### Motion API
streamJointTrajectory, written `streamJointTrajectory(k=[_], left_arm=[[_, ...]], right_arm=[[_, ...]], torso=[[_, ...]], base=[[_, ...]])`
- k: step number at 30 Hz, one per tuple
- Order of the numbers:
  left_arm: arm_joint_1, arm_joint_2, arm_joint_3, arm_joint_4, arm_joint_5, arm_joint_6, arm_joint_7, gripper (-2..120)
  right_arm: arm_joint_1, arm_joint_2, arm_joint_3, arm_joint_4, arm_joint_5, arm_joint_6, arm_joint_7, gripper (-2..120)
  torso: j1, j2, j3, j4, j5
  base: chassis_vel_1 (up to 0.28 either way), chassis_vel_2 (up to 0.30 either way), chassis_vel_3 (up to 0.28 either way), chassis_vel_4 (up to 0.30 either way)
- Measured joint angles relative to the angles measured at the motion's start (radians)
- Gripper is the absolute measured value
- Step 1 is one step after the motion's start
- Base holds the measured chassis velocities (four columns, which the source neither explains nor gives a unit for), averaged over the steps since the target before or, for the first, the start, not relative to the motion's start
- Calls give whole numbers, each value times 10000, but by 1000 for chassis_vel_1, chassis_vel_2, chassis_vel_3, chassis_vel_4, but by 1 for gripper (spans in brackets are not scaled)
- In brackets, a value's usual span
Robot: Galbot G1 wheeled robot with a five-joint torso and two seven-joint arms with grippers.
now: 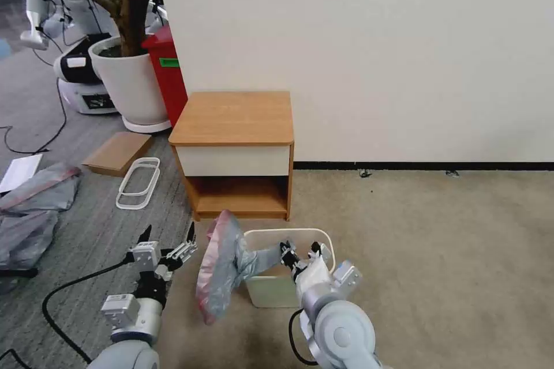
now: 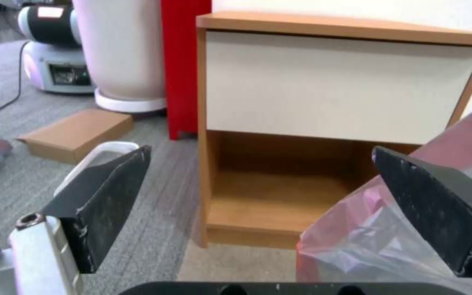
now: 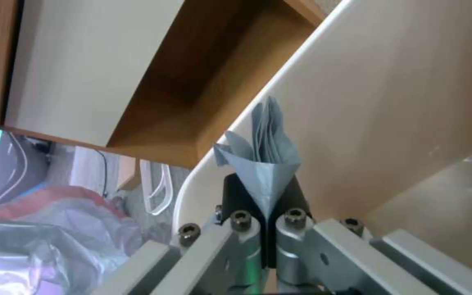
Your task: Pick up the garbage bag from the table and place it over the trash can.
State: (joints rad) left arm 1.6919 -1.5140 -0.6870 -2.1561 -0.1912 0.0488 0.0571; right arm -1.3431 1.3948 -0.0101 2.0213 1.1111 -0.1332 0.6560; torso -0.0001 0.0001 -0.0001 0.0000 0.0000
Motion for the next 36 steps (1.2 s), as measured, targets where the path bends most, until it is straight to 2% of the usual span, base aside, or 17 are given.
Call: streamJointTrajectory(k=[5,8,9,11,12,15,16,18,20,23,26,28,36], left_arm=[[-51,-26,53,60,12,-1,3,100],[-76,-68,122,144,141,-19,6,100],[-76,-68,122,144,141,-19,6,100],[-84,-68,138,201,174,-47,10,100],[-84,-68,138,201,174,-47,10,100],[-102,-73,147,284,198,-73,13,100],[-102,-73,147,284,198,-73,13,100],[-122,-83,173,328,215,-80,15,100],[-130,-85,181,340,221,-80,16,100],[-172,-90,209,388,245,-81,19,100],[-174,-85,217,395,249,-80,20,100],[-175,-73,243,407,286,-76,31,100],[-63,-48,501,322,487,-114,204,100]], right_arm=[[-22,-16,-104,-27,-290,-23,-12,6],[51,-34,-177,-155,-714,-52,-36,22],[51,-34,-177,-155,-714,-52,-36,22],[102,-99,-173,-205,-1010,-58,-96,34],[102,-99,-173,-205,-1010,-58,-96,34],[145,-172,-158,-277,-1361,-62,-204,47],[145,-172,-158,-277,-1361,-62,-204,47],[158,-208,-156,-315,-1514,-77,-250,59],[163,-216,-154,-337,-1558,-78,-258,61],[200,-252,-103,-422,-1819,-78,-278,78],[197,-275,-75,-370,-1934,-77,-281,82],[185,-388,10,-101,-2350,-98,-331,93],[185,-593,405,376,-3367,-87,-564,97]], torso=[[0,0,0,0,0],[0,-1,0,0,0],[0,-1,0,0,0],[0,0,1,0,0],[0,0,1,0,0],[0,0,1,0,0],[0,0,1,0,0],[0,0,1,0,0],[0,-1,1,0,0],[0,0,1,0,1],[0,-1,1,0,1],[0,-1,1,0,1],[0,-1,1,-1,1]], base=[[0,0,0,0],[0,0,0,0],[0,0,0,0],[0,0,0,0],[0,0,0,0],[0,0,0,0],[0,0,0,0],[0,0,0,0],[0,0,0,0],[0,0,0,0],[0,0,0,0],[0,0,0,0],[0,0,0,0]])
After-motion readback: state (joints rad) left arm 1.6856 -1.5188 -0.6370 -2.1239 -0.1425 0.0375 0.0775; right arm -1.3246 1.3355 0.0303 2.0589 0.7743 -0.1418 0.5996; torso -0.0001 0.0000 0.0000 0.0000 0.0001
